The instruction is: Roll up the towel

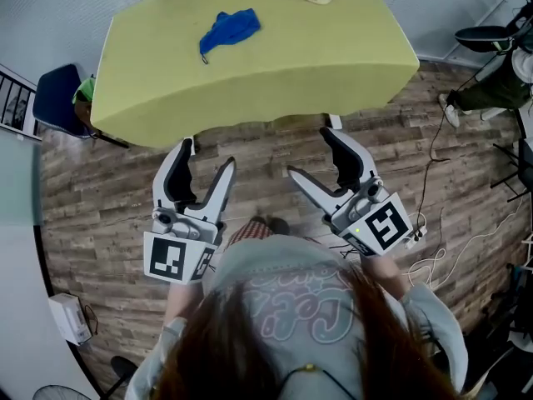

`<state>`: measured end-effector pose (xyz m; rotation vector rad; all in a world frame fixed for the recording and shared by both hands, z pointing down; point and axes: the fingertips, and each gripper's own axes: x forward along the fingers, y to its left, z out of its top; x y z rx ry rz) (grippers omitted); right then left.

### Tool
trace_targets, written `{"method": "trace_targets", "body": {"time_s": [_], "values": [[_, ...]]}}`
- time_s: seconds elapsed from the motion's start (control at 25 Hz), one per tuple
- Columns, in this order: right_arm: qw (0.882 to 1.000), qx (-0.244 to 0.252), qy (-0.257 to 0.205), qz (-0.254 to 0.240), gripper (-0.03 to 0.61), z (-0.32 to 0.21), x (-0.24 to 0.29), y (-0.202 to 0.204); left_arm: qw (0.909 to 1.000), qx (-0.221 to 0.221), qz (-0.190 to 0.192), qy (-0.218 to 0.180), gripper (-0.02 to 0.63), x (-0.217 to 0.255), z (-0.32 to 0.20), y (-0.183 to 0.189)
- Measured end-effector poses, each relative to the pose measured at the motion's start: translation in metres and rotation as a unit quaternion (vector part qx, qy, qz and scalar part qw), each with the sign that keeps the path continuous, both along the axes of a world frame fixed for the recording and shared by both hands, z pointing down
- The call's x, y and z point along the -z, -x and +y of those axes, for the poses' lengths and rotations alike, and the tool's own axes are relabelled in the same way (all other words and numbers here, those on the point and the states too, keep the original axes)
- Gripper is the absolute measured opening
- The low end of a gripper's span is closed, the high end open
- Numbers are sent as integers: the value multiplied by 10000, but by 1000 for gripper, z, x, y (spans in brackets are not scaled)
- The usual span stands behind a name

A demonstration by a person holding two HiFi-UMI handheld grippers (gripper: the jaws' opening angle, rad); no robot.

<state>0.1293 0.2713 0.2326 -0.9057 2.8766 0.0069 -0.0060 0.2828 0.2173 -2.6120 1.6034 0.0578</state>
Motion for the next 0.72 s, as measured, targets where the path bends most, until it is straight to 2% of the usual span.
{"method": "trace_targets", "body": {"time_s": [0.16, 0.32, 0.72], "values": [[10000, 33, 8, 13, 310, 1, 1, 0, 10000, -10, 25, -37, 285, 4, 2, -2], [9997, 164, 71, -186, 310, 4, 6, 4, 10000, 32, -6, -41, 285, 7, 7, -1], [9991, 386, 145, -77, 308, -3, -7, 19, 9993, 346, 0, 130, 285, -5, 7, 21]]}}
